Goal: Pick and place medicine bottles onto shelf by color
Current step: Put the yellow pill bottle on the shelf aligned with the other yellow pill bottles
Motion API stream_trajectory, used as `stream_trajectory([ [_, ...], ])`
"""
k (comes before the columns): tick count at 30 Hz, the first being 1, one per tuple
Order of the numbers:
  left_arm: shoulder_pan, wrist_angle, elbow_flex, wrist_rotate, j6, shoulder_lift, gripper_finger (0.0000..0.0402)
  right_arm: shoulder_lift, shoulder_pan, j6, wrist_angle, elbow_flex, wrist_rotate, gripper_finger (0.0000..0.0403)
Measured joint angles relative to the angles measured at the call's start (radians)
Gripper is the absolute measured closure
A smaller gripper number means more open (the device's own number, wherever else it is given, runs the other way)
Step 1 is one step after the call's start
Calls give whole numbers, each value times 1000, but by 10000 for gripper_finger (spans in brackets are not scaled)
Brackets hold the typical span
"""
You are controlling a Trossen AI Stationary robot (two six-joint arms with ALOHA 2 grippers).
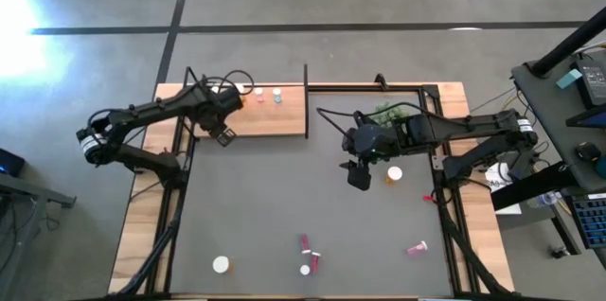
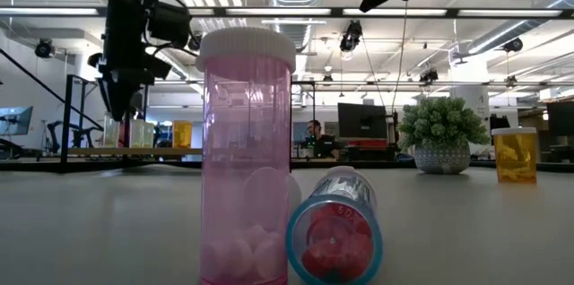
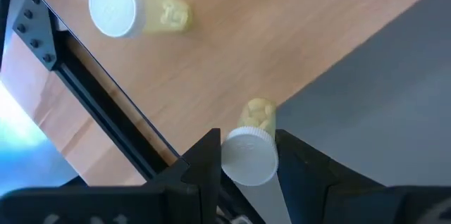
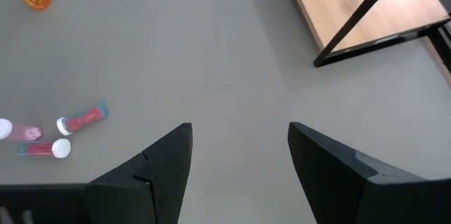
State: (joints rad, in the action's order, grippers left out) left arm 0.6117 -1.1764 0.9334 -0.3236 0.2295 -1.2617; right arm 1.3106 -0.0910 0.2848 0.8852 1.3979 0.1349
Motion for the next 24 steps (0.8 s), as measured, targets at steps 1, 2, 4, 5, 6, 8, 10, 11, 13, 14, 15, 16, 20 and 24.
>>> stream_trajectory([
  [1, 1, 11, -7, -5, 0, 0, 301, 0, 1, 0, 0, 0, 0, 177],
  [2, 2, 24, -12, -12, 0, 1, 301, 0, 2, 0, 0, 0, 0, 177],
  [4, 2, 48, -17, -34, 0, 2, 301, 0, 5, 1, 0, 0, 0, 177],
  [5, 3, 60, -18, -47, 0, 2, 301, 0, 6, 2, 0, 0, 0, 177],
  [6, 3, 69, -19, -57, 1, 1, 301, 0, 7, 2, 0, 0, 0, 177],
  [8, 5, 80, -19, -73, 0, 1, 301, 0, 9, 2, 0, 0, 0, 177],
  [10, 10, 81, -20, -72, 0, 1, 301, 0, 11, 3, 0, 0, 0, 177],
  [11, 10, 81, -20, -70, 0, 1, 301, 0, 11, 3, 0, 0, 0, 177],
  [13, 11, 85, -23, -71, 0, 1, 301, 0, 11, 3, 0, 0, 0, 177],
  [14, 11, 86, -25, -72, 0, 1, 301, 0, 11, 3, 0, 0, 0, 177],
  [15, 11, 88, -27, -72, 0, 1, 301, 0, 11, 3, 0, 0, 0, 177],
  [16, 11, 91, -30, -73, 0, 2, 301, 0, 11, 3, 0, 0, 0, 177],
  [20, 11, 103, -40, -77, 0, 3, 301, 0, 11, 3, 0, 0, 0, 177],
  [24, 11, 105, -42, -77, 0, 3, 301, 0, 11, 3, 0, 0, 0, 177],
])
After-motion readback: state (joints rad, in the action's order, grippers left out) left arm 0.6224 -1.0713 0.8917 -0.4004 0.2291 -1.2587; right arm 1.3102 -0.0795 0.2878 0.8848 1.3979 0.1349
